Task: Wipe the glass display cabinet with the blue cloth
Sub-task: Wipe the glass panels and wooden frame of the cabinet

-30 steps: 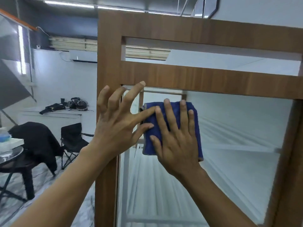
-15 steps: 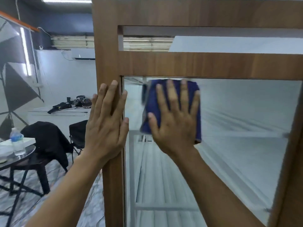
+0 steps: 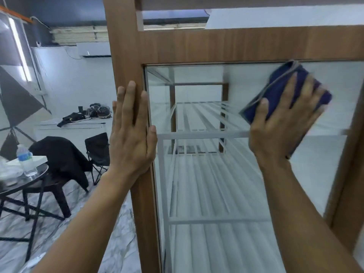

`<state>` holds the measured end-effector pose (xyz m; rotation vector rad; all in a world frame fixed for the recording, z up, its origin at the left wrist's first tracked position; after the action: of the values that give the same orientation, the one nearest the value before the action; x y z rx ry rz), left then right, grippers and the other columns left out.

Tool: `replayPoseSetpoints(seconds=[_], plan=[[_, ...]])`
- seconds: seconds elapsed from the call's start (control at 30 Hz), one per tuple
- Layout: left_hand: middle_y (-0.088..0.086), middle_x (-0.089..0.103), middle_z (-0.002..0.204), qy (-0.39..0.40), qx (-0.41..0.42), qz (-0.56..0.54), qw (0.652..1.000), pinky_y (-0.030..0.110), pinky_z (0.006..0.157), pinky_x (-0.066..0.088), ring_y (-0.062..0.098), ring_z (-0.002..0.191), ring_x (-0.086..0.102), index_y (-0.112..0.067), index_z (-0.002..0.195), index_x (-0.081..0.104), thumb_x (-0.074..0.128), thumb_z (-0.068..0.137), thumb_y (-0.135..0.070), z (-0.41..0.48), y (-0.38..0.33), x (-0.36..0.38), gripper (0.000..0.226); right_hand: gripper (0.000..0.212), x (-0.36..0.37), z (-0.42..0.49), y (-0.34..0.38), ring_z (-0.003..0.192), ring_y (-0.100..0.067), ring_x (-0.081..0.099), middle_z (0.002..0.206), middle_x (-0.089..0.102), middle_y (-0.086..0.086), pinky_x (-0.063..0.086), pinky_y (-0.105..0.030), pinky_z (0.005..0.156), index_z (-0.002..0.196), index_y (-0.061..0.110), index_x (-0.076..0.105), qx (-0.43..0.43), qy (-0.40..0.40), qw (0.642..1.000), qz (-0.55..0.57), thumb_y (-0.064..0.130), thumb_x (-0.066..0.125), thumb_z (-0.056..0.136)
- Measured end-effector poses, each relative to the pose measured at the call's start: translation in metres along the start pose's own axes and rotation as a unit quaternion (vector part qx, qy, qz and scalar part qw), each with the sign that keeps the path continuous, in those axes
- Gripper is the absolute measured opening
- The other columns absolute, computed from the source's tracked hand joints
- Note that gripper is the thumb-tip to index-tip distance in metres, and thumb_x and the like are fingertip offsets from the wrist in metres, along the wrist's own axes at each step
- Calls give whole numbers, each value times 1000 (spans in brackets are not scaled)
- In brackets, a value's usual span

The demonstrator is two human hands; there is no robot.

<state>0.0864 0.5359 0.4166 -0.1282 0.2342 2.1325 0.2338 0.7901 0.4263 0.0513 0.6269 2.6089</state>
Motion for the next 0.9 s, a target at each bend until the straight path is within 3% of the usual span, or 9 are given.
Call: replayPoseSetpoints(seconds=[0.13, 0.2, 0.3, 0.4, 0.47, 0.53, 0.63, 0.77, 0.9], plan=[[28, 18, 160, -11, -11, -7, 1000, 57, 123, 15, 38, 152, 8, 0, 152, 29, 46, 94, -5, -7, -2, 2, 61, 64, 12, -63, 108, 152, -38, 16, 164, 23, -10, 8, -60, 122, 156, 23, 31, -339, 91, 935, 50, 49, 42, 99], [29, 19, 159, -13, -20, -14, 1000, 54, 124, 16, 41, 151, 9, -2, 151, 34, 49, 93, -1, -14, -4, 2, 59, 62, 15, -73, 111, 153, -36, 16, 164, 23, -9, 10, -60, 122, 156, 26, 30, -428, 112, 895, 50, 49, 42, 100], [30, 17, 159, -1, -19, -24, 1000, 52, 125, 14, 33, 153, 2, -1, 150, 34, 49, 94, -1, -32, -6, 3, 59, 62, 13, -55, 52, 152, -37, 17, 164, 23, -11, 10, -59, 123, 156, 26, 30, -377, 86, 922, 36, 49, 43, 100], [29, 14, 158, 7, -21, -31, 999, 50, 126, 11, 25, 153, -6, -1, 150, 33, 50, 93, -1, -48, -5, 6, 60, 61, 6, -34, -36, 150, -43, 17, 163, 21, -17, 11, -64, 120, 157, 19, 28, -161, 30, 986, 16, 49, 37, 104], [28, 13, 158, 3, -27, -34, 999, 50, 126, 11, 23, 153, -8, -1, 150, 33, 50, 93, -1, -53, -6, 7, 59, 62, 0, -26, -69, 150, -44, 16, 163, 19, -19, 14, -66, 117, 157, 16, 25, -1, 3, 1000, 12, 51, 25, 106], [29, 16, 158, -6, -33, -33, 999, 52, 125, 13, 23, 153, -5, -1, 150, 34, 50, 92, -1, -54, -9, 8, 59, 63, -1, -24, -57, 150, -45, 17, 163, 21, -20, 15, -65, 118, 157, 15, 25, 74, -16, 997, -2, 50, 22, 105], [31, 19, 157, -14, -40, -25, 999, 54, 124, 17, 30, 152, 4, -1, 149, 35, 50, 92, 0, -54, -10, 7, 59, 65, 8, -47, 34, 149, -47, 17, 163, 23, -19, 6, -62, 121, 157, 16, 27, -106, 40, 993, 28, 50, 33, 101], [31, 19, 158, -4, -47, -30, 998, 48, 125, 16, 38, 151, 10, -2, 150, 34, 47, 95, -4, -55, -11, 5, 56, 62, 19, -117, 117, 152, -36, 17, 165, 23, -10, 2, -56, 123, 157, 24, 27, -390, 129, 909, 76, 48, 39, 101], [34, 17, 157, 11, -53, -35, 998, 48, 125, 15, 31, 151, 3, -2, 150, 33, 44, 96, -3, -72, -13, 6, 55, 60, 15, -101, 28, 151, -36, 19, 163, 25, -11, 6, -57, 123, 156, 25, 31, -386, 100, 916, 55, 49, 41, 103]])
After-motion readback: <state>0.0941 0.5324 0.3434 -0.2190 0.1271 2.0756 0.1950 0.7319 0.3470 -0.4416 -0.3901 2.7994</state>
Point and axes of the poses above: each hand's wrist, its own z-axis towards the middle knuckle, its own x-axis out of the palm, y = z × x, the point moved 4 cm from there along z, towards the middle knuckle
